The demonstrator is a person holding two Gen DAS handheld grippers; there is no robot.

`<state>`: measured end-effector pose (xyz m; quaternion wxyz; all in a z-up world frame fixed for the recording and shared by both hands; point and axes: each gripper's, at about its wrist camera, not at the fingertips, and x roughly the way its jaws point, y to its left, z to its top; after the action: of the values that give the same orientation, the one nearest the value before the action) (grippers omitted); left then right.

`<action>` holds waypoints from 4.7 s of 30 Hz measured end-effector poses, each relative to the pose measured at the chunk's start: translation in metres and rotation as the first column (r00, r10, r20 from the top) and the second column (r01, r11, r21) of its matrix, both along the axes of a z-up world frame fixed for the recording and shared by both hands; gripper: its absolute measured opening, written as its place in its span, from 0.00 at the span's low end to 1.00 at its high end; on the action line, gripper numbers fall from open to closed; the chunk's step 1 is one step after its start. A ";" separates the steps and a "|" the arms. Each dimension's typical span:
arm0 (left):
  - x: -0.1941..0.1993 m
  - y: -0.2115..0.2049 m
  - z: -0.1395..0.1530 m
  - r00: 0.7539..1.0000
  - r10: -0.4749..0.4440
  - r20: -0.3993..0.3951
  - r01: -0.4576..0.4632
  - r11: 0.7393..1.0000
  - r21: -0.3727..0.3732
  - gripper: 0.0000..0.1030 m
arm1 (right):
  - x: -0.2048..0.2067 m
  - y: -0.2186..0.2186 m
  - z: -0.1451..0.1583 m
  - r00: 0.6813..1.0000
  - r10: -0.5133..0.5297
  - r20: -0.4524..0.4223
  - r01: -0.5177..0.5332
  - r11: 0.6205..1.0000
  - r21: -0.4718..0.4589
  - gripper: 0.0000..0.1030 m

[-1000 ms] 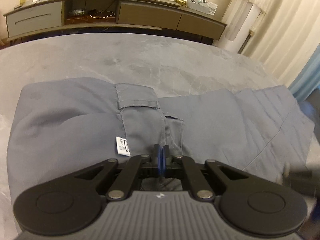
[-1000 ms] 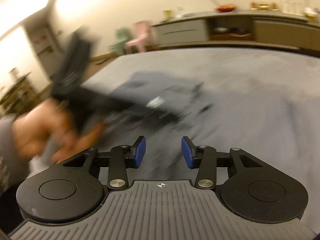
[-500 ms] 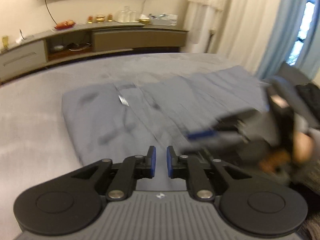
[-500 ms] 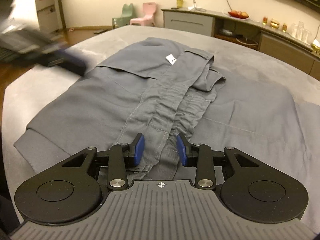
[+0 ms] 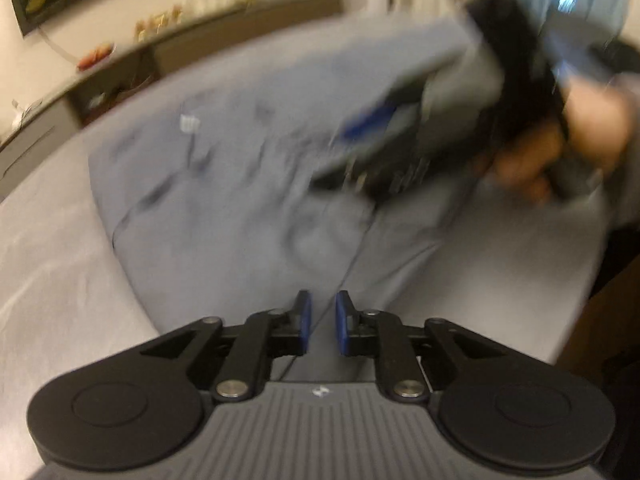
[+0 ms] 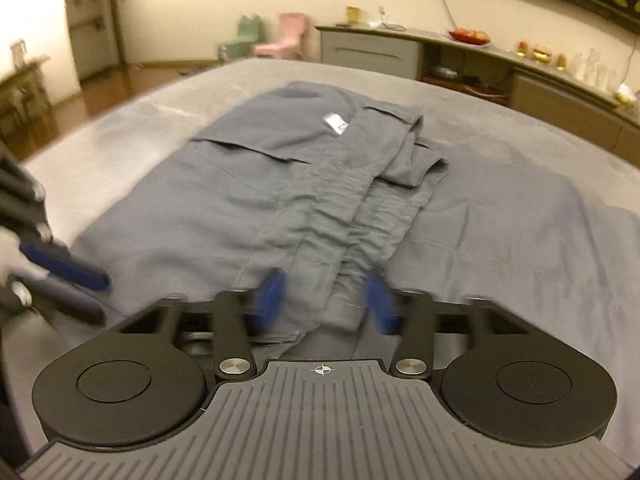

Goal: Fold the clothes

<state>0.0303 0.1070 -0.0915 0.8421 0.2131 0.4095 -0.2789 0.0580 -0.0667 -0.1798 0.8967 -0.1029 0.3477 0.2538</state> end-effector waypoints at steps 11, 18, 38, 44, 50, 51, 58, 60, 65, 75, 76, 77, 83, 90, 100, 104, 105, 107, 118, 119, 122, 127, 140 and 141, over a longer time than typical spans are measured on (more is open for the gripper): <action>0.063 0.014 0.013 0.960 0.270 0.069 -0.266 0.962 -0.061 0.14 | 0.059 0.009 0.035 0.994 0.034 -0.104 -0.029 0.998 0.051 0.68; 0.085 -0.059 0.019 0.984 0.153 0.095 -0.139 0.980 -0.144 0.19 | 0.051 -0.155 0.079 0.985 -0.152 -0.083 0.152 0.988 -0.002 0.79; 0.138 -0.062 -0.023 0.888 0.420 0.186 -0.441 0.893 0.088 0.25 | 0.062 -0.181 0.040 0.987 -0.143 -0.076 0.143 0.990 -0.004 0.72; 0.134 -0.070 -0.014 0.905 0.394 0.162 -0.408 0.910 0.070 0.26 | 0.038 -0.343 0.093 0.817 -0.571 -0.081 0.574 0.791 0.212 0.79; 0.120 -0.072 0.018 0.908 0.376 0.182 -0.372 0.926 -0.059 0.28 | -0.030 -0.491 0.094 0.536 -0.797 -0.279 0.816 0.406 0.412 0.81; 0.119 -0.073 0.021 0.910 0.373 0.183 -0.366 0.928 -0.071 0.28 | -0.031 -0.496 0.088 0.535 -0.790 -0.299 0.823 0.408 0.394 0.81; 0.118 -0.089 0.012 0.925 0.338 0.173 -0.339 0.940 -0.025 0.29 | 0.009 -0.459 0.059 0.633 -0.739 -0.229 0.773 0.590 0.232 0.64; 0.116 -0.092 0.010 0.928 0.328 0.177 -0.330 0.944 -0.018 0.30 | 0.015 -0.447 0.057 0.661 -0.726 -0.188 0.750 0.632 0.195 0.23; 0.116 -0.089 0.012 0.926 0.333 0.176 -0.332 0.943 -0.036 0.29 | 0.006 -0.421 0.069 0.700 -0.708 -0.088 0.709 0.676 0.200 0.00; 0.110 -0.097 0.011 0.939 0.296 0.174 -0.295 0.955 -0.030 0.30 | -0.002 -0.245 0.091 0.935 -0.317 0.158 0.322 0.947 -0.004 0.00; 0.110 -0.098 0.009 0.940 0.293 0.174 -0.293 0.956 -0.026 0.30 | 0.001 -0.236 0.083 0.946 -0.292 0.140 0.298 0.954 -0.027 0.00; 0.109 -0.099 0.008 0.942 0.289 0.173 -0.289 0.957 -0.023 0.30 | 0.002 -0.227 0.076 0.955 -0.268 0.122 0.275 0.960 -0.044 0.00; 0.105 -0.102 0.008 0.947 0.267 0.177 -0.266 0.963 -0.027 0.30 | 0.005 -0.220 0.062 0.981 -0.182 0.066 0.187 0.978 -0.088 0.34; 0.092 -0.106 0.036 0.959 0.258 0.115 -0.221 0.939 -0.266 0.33 | -0.004 -0.300 0.119 0.953 -0.304 0.005 0.284 0.896 0.343 0.38; 0.136 -0.246 0.012 0.946 0.177 -0.272 -0.284 0.856 -0.432 0.62 | 0.027 -0.334 0.086 0.857 -0.500 -0.128 0.516 0.828 0.220 0.39; 0.157 -0.285 -0.009 0.911 0.310 -0.270 -0.387 0.869 -0.309 0.61 | 0.023 -0.347 0.078 0.848 -0.507 -0.154 0.530 0.821 0.214 0.41; 0.157 -0.290 -0.009 0.915 0.299 -0.272 -0.379 0.868 -0.322 0.57 | 0.024 -0.348 0.075 0.849 -0.504 -0.160 0.528 0.822 0.212 0.42; 0.153 -0.296 -0.006 0.923 0.291 -0.253 -0.366 0.868 -0.336 0.18 | 0.026 -0.346 0.073 0.857 -0.488 -0.168 0.515 0.831 0.210 0.45; 0.094 -0.257 0.012 0.884 0.417 -0.210 -0.466 0.808 -0.361 0.05 | 0.017 -0.333 0.093 0.895 -0.442 -0.058 0.443 0.865 0.235 0.28; 0.094 -0.260 0.009 0.885 0.425 -0.193 -0.466 0.820 -0.331 0.06 | 0.018 -0.326 0.092 0.910 -0.412 -0.050 0.413 0.883 0.223 0.12; 0.092 -0.262 0.004 0.874 0.458 -0.163 -0.486 0.825 -0.288 0.06 | 0.028 -0.309 0.070 0.919 -0.377 -0.116 0.392 0.909 0.144 0.09; 0.078 -0.268 0.009 0.893 0.439 -0.097 -0.449 0.854 -0.263 0.07 | 0.025 -0.312 0.075 0.919 -0.380 -0.109 0.392 0.909 0.141 0.10; 0.075 -0.244 0.042 0.881 0.466 -0.086 -0.458 0.790 -0.407 0.61 | 0.009 -0.327 0.094 0.870 -0.462 -0.172 0.491 0.845 0.214 0.77; 0.081 -0.252 0.049 0.895 0.439 -0.084 -0.432 0.804 -0.409 0.69 | 0.000 -0.324 0.092 0.870 -0.463 -0.169 0.490 0.850 0.195 0.77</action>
<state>0.1109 -0.1447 -0.0422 0.9122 -0.0693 0.3718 -0.1576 0.0576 -0.3906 -0.0874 0.9156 0.1068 0.3816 0.0677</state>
